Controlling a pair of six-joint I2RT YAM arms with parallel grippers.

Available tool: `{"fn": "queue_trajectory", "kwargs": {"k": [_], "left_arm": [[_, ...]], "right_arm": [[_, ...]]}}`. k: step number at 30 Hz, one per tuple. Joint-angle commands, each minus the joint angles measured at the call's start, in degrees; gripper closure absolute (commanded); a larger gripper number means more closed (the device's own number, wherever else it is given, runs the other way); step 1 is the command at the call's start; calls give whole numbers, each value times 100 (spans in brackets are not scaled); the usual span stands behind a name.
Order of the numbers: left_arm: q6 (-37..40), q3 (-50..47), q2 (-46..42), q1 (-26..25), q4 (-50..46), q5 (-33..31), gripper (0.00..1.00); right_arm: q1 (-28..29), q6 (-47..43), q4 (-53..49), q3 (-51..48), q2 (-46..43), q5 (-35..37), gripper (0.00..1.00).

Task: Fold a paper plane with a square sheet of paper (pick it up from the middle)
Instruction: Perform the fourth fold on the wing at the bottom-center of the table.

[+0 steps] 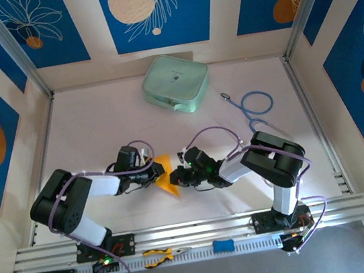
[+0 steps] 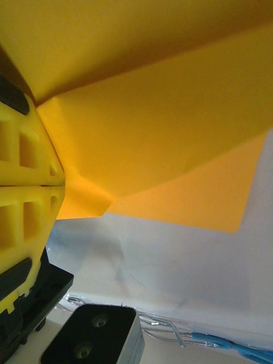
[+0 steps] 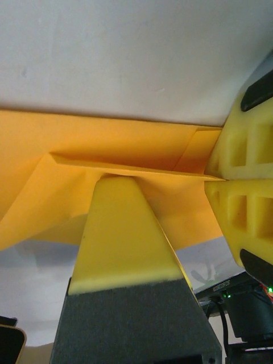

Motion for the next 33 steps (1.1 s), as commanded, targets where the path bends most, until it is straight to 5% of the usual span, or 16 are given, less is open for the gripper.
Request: {"fn": "queue_trajectory", "kwargs": {"k": [1,9,16,21,33], "left_arm": [[-80,85,174,-76,213,114,92],[-105,42,174,-79,227,97,92],[242,-139,-1184,-70,-876,-763,76],[286,-47,-1266,-70,-1730,-876,87],[166,-435,-1292,-74,-1915,-864,97]], "right_arm": [[79,40,-276,-79,218,89,95],[84,-26,-497,-40,114,138,95],[26,-184,-642,-68,-2,71,95],[31,-169,-588,-65,39,34,95],[47,-126,-575,-66,74,1,95]]}}
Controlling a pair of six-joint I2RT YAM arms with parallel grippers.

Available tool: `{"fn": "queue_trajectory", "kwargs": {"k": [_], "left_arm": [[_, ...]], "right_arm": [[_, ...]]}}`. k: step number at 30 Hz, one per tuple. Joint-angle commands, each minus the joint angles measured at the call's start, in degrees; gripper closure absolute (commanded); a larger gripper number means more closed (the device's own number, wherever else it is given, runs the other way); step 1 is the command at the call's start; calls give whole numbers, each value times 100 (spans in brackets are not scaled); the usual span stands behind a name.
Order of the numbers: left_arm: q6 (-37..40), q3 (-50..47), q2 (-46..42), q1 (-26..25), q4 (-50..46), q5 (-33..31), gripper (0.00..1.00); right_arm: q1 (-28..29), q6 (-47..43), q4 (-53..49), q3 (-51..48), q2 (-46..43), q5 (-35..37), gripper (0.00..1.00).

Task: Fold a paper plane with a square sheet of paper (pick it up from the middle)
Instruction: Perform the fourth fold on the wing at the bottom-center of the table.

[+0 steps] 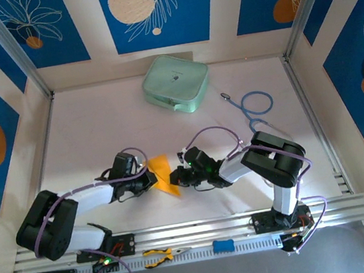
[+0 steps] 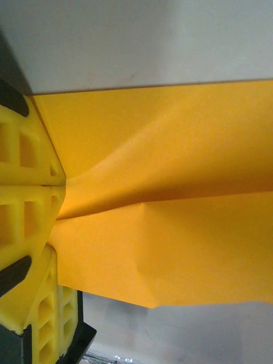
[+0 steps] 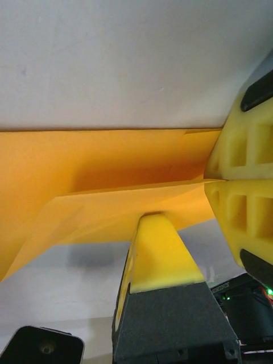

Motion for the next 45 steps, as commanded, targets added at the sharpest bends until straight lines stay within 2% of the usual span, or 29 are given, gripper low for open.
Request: {"fn": "queue_trajectory", "kwargs": {"k": [1,25,37,45], "left_arm": [[9,-158,-28,-35,-211,-64,96],[-50,-251,-200,-116,-266,-231,97],[-36,151,-665,-130,172,168,91],[98,533,-124,-130,513,309,90]], "right_arm": [[50,-58,-517,-56,100,-19,95],[154,-30,-438,-33,83,-54,95],[145,-5,-327,-74,216,-69,95],[128,22,-263,-112,251,-99,95]]}}
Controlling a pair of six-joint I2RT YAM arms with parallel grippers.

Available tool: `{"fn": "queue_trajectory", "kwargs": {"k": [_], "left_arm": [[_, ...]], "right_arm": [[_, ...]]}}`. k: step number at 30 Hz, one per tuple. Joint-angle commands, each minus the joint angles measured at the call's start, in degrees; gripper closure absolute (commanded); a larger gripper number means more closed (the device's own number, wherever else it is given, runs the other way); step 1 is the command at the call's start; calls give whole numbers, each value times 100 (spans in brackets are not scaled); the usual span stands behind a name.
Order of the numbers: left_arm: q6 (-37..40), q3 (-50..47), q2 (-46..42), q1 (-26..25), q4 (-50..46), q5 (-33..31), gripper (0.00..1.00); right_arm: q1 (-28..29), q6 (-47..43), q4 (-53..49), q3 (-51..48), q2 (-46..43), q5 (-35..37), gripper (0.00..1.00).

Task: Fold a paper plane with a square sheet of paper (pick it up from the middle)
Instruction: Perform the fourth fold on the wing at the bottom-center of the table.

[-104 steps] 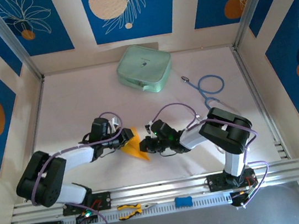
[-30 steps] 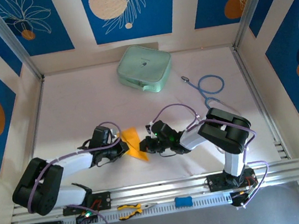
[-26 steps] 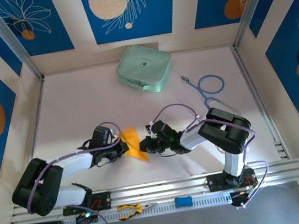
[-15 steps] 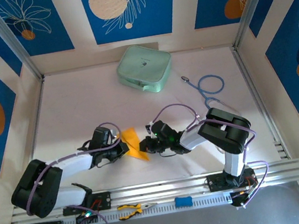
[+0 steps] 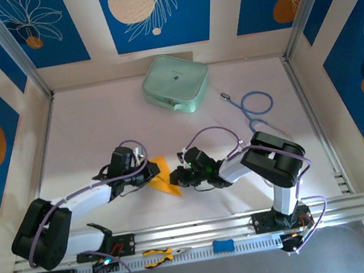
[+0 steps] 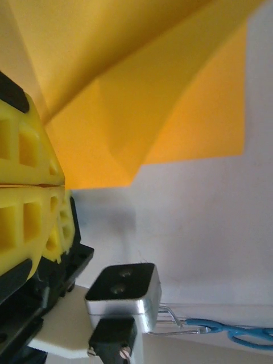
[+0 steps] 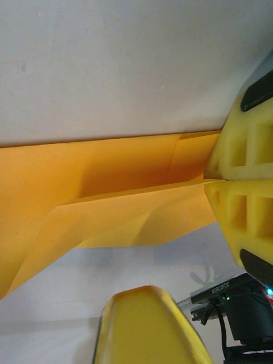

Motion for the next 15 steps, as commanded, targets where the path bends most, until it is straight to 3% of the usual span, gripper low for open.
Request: {"fn": "queue_trajectory", "kwargs": {"k": [1,15], "left_arm": [[73,226,284,-45,284,199,90],[-43,325,1442,-51,966,322,92]], "right_arm": [[101,27,-296,-111,245,-102,95],[90,87,-204,-132,368,-153,95]]}}
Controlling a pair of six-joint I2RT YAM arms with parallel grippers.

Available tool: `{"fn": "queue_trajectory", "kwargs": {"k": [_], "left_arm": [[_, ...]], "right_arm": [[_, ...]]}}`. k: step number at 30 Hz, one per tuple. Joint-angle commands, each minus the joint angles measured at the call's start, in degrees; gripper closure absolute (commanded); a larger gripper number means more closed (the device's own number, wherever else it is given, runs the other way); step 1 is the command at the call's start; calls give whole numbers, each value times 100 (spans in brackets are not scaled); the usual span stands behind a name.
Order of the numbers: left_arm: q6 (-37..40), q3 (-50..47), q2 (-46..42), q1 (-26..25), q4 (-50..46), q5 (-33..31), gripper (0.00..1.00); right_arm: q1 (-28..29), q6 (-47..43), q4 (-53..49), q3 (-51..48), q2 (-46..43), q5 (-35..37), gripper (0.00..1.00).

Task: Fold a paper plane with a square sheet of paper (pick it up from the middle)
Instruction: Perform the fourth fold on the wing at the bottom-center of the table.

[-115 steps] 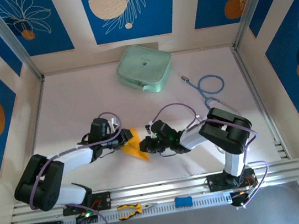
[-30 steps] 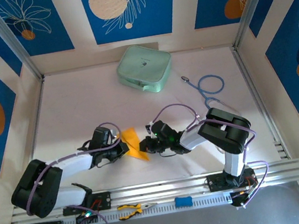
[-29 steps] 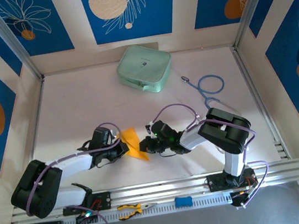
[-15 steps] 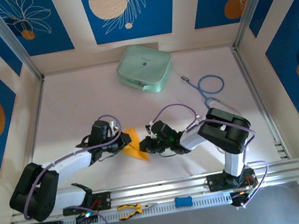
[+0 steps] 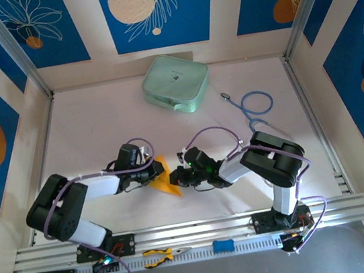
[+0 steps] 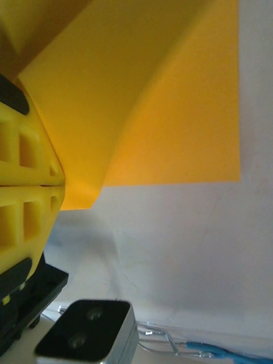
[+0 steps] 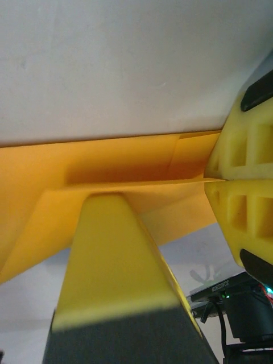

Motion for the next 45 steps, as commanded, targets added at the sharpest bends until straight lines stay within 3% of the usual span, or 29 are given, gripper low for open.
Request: {"fn": "queue_trajectory", "kwargs": {"k": [1,7,15,21,29,37,45], "left_arm": [[-26,133,222,-51,188,91,92],[-46,96,448,-49,188,98,93],[15,62,471,-52,83,55,94],[9,30,495,-53,142,46,94],[-11,3,477,-51,162,28,94],[-52,-41,506,-52,237,28,95],[-64,-79,475,-51,234,19,95]], "right_arm": [[88,66,-298,-122,335,-120,95],[92,85,-364,-131,318,-90,94],[112,-60,-942,6,-232,-174,84],[167,-89,-1283,4,-441,-395,82],[256,8,-1342,-147,-456,-376,88],[286,113,-1095,-444,-514,-513,88],[312,50,-1569,-412,-739,-529,86]]}}
